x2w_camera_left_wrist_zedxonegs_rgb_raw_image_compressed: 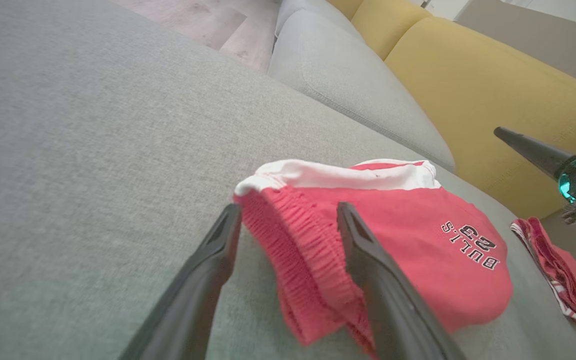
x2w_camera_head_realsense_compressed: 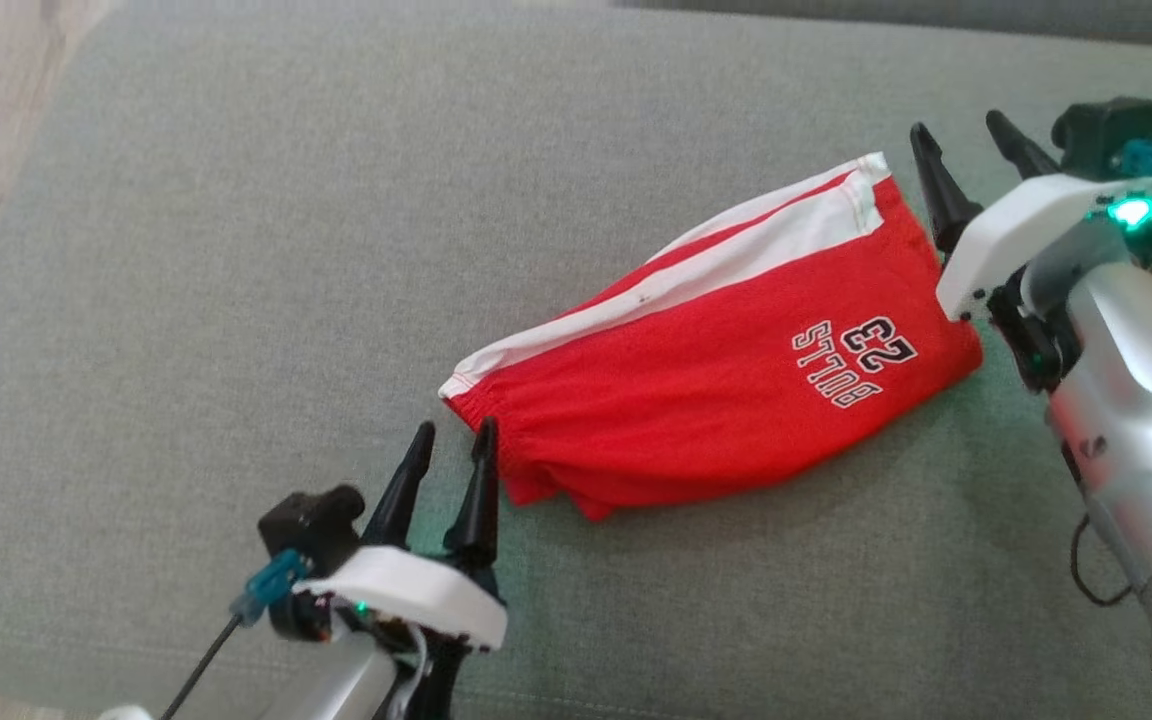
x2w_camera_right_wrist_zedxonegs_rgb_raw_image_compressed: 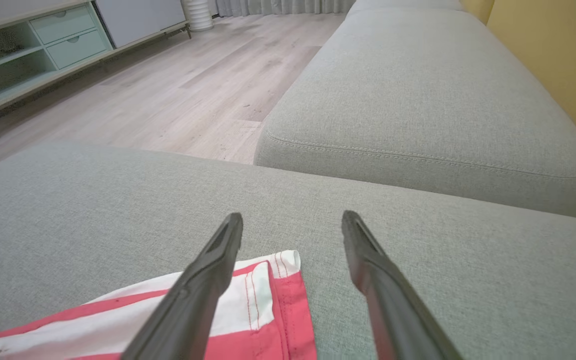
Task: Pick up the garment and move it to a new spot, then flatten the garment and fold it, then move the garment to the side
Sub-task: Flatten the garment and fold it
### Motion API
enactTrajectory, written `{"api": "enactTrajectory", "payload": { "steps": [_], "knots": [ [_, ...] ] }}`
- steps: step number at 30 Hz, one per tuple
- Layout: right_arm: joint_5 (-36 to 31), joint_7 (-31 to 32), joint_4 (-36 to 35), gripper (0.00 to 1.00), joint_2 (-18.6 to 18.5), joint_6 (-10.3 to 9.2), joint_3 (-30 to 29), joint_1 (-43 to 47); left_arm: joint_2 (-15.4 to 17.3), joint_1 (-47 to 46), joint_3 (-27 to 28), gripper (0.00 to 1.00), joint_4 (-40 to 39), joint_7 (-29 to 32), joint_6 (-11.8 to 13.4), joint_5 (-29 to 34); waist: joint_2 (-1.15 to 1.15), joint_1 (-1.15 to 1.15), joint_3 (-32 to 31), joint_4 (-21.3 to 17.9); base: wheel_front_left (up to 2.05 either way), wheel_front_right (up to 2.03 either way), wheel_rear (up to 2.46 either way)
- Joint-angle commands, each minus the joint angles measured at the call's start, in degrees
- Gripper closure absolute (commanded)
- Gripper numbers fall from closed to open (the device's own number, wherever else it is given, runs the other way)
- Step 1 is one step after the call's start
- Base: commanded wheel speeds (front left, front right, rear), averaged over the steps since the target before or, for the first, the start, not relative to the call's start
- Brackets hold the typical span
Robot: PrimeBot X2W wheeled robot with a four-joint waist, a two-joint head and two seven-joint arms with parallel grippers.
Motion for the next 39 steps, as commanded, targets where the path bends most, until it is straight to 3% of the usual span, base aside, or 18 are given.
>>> {"api": "enactTrajectory", "payload": {
  "steps": [1,16,22,29,30,31,33,39],
  "knots": [
    [1.03,-0.2,-1.45,0.0,-0.5,0.2,1.13,1.0,1.53,-0.68,1.37,0.0,-2.71,0.23,0.56,0.74,0.0,0.01,-1.27,-0.17,0.0,0.0,0.0],
    [8.43,8.11,1.24,0.0,-4.47,0.2,3.92,6.9,7.67,3.8,6.23,0.0,-14.31,-1.14,6.12,1.64,0.0,0.01,-3.75,3.76,0.0,0.0,0.0],
    [10.57,13.56,3.3,0.0,-5.11,0.2,4.76,8.69,8.62,5.35,8.46,0.0,-17.32,-1.94,7.99,1.43,0.0,0.01,-3.29,5.84,0.0,0.0,0.0],
    [11.04,16.68,4.92,0.0,-4.58,0.2,5.51,9.62,9.14,5.76,9.37,0.0,-18.3,-2.29,8.5,1.45,0.0,0.01,-2.99,6.38,0.0,0.0,0.0],
    [11.18,16.75,4.87,0.19,-4.3,0.2,5.57,9.68,9.2,5.77,9.46,0.0,-18.36,-2.35,8.55,1.51,0.0,0.01,-2.94,6.32,0.0,0.0,0.0],
    [11.32,16.66,4.7,0.52,-4.01,0.2,5.64,9.71,9.24,5.79,9.54,0.0,-18.42,-2.4,8.6,1.55,0.0,0.01,-2.89,6.24,0.0,0.0,0.0],
    [11.47,15.69,4.26,0.98,-3.62,0.2,5.65,9.64,9.34,5.77,9.61,0.0,-18.53,-2.47,8.72,1.71,0.0,0.01,-2.84,5.95,0.0,0.0,0.0],
    [11.26,10.43,3.69,1.0,-2.02,0.2,4.75,8.63,9.81,5.78,9.86,0.0,-18.76,-2.61,9.02,2.12,0.0,0.01,-3.7,3.39,0.0,0.0,0.0]
  ]
}}
